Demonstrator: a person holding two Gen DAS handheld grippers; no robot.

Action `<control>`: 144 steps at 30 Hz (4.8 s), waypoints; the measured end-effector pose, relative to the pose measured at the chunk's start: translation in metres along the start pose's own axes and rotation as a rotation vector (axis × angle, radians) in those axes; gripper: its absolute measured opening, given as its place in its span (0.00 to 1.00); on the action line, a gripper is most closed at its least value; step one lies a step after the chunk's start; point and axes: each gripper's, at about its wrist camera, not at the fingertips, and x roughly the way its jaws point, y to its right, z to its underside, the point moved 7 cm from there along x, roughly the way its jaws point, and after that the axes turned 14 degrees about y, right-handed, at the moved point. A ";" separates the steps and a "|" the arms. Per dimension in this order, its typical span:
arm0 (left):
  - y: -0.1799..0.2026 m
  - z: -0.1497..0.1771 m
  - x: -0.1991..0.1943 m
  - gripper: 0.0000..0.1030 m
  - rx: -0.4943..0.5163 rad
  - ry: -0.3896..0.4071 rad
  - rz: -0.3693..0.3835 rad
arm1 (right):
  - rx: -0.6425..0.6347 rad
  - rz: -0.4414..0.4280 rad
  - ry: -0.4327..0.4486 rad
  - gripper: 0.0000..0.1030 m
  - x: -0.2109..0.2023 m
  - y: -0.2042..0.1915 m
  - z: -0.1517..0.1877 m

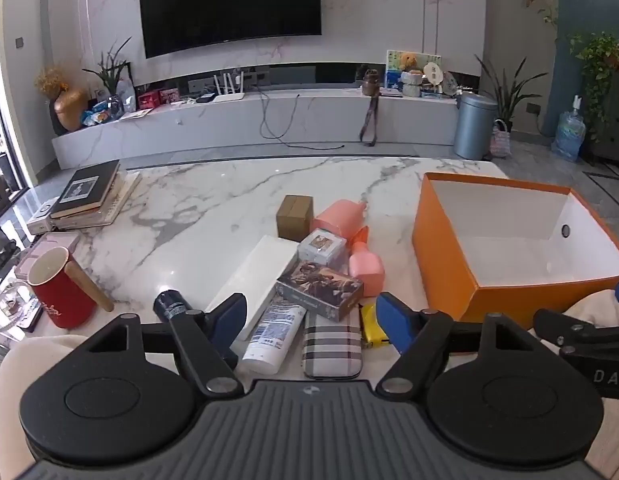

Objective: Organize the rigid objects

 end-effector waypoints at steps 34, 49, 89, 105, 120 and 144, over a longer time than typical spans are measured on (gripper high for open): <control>0.005 -0.003 -0.005 0.82 -0.002 0.005 0.051 | -0.018 -0.014 0.003 0.98 -0.004 -0.006 0.001; 0.004 -0.001 -0.006 0.82 0.001 -0.003 0.044 | -0.021 -0.015 -0.002 0.98 -0.006 -0.008 0.003; -0.052 0.000 0.051 0.53 -0.082 -0.185 0.098 | -0.037 -0.385 -0.077 0.58 0.049 -0.086 -0.013; -0.127 0.046 0.134 0.62 -0.275 -0.570 -0.085 | 0.008 -0.514 -0.308 0.51 0.129 -0.170 0.016; -0.140 0.067 0.164 0.63 -0.346 -0.590 -0.131 | 0.123 -0.479 -0.414 0.46 0.171 -0.196 0.030; -0.178 0.054 0.208 0.41 -0.393 -0.485 -0.151 | 0.398 -0.316 -0.481 0.55 0.241 -0.225 0.005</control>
